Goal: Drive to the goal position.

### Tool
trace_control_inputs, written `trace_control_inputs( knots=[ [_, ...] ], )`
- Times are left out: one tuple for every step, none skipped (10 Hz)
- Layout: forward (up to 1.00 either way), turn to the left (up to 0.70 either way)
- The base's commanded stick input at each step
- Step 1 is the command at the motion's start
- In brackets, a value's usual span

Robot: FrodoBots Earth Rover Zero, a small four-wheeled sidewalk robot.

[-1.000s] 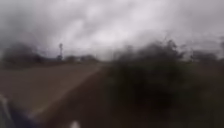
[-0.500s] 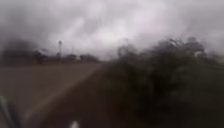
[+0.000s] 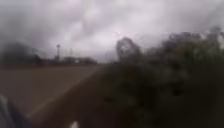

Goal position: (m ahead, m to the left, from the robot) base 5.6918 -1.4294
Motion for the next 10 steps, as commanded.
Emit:
trace_control_inputs(
  knots=[
    [0.41, 0.00],
    [0.00, 0.00],
    [0.00, 0.00],
    [0.00, 0.00],
    [0.00, 0.00],
    [0.00, 0.00],
    [0.00, 0.00],
    [0.00, 0.00],
    [0.00, 0.00],
    [0.00, 0.00]
  ],
)
